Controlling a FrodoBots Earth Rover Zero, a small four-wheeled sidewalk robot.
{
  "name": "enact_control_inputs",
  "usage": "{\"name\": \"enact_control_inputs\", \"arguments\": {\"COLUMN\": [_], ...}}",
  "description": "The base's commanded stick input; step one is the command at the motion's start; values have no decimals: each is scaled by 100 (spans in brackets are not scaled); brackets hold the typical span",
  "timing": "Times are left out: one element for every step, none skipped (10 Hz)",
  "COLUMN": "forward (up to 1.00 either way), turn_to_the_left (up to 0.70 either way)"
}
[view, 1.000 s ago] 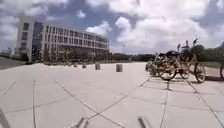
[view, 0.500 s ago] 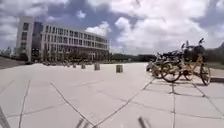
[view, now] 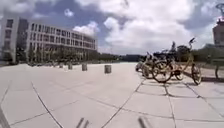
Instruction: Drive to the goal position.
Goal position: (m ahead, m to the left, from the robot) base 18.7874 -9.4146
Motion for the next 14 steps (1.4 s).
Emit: {"name": "enact_control_inputs", "arguments": {"forward": [50,50,50,50,50,50,50,50,50,50,50,50,50,50], "turn_to_the_left": [0,0,0,0,0,0,0,0,0,0,0,0,0,0]}}
